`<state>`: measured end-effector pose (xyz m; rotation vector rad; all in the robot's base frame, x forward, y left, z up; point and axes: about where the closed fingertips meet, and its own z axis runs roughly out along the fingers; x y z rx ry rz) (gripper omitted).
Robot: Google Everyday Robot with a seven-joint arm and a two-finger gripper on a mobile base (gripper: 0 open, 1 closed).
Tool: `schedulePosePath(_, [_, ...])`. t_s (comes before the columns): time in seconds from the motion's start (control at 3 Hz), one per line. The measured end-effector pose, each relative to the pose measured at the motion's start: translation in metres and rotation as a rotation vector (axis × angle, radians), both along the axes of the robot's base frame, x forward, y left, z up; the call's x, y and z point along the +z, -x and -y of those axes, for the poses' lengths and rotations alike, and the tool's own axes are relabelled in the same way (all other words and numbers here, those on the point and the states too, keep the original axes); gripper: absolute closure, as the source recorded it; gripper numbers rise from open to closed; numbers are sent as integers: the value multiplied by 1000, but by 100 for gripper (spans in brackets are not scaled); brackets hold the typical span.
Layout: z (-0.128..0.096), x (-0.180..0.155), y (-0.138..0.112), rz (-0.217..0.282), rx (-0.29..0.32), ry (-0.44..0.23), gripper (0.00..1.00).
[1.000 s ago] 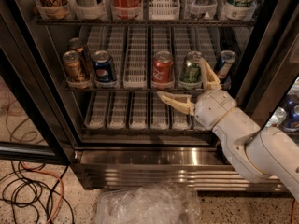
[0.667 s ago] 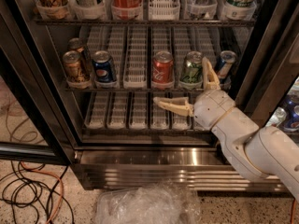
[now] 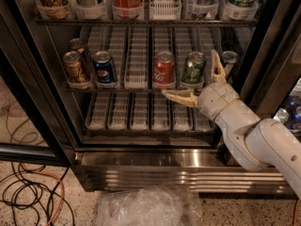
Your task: Pick green can from bottom shelf of fridge
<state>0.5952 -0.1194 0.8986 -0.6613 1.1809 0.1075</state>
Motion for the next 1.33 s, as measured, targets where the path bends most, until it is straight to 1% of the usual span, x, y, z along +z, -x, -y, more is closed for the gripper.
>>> schedulePosePath(0.33, [1,0,-1,2,-5,3,13])
schedulePosePath(0.67, [1,0,-1,2,-5,3,31])
schedulePosePath(1.0, [1,0,-1,2,-5,3,29])
schedulePosePath(1.33, [-10,4,6,15,46,6,8])
